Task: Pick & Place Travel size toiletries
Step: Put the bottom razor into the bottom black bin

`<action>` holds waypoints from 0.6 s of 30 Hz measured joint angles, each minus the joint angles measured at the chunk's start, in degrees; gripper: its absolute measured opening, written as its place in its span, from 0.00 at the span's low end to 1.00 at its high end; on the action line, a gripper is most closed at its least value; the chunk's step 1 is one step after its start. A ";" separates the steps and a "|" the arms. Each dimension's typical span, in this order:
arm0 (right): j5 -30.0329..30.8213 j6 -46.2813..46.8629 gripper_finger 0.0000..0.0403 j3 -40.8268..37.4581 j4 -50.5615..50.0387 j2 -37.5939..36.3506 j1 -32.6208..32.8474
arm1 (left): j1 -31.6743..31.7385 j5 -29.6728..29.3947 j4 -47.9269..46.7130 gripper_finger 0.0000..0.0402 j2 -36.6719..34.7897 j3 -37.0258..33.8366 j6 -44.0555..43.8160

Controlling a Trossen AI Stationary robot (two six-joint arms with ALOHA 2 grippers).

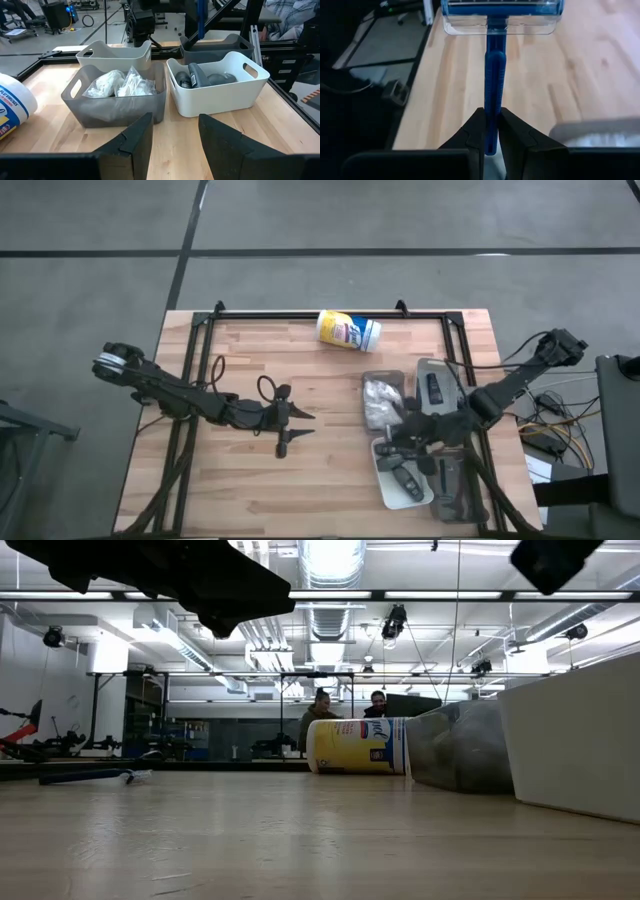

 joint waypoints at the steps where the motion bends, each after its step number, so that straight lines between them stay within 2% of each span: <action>1: -0.26 1.11 0.08 0.00 -1.30 -0.79 0.78 | 0.01 0.01 0.00 0.41 0.00 0.00 0.00; 8: -0.46 10.43 0.08 -0.15 -8.94 -4.15 7.29 | -0.03 0.00 0.07 0.41 0.02 0.00 0.01; 18: -0.54 25.23 0.08 -0.42 -15.26 -4.37 18.13 | -0.03 0.00 0.07 0.41 0.02 0.00 0.01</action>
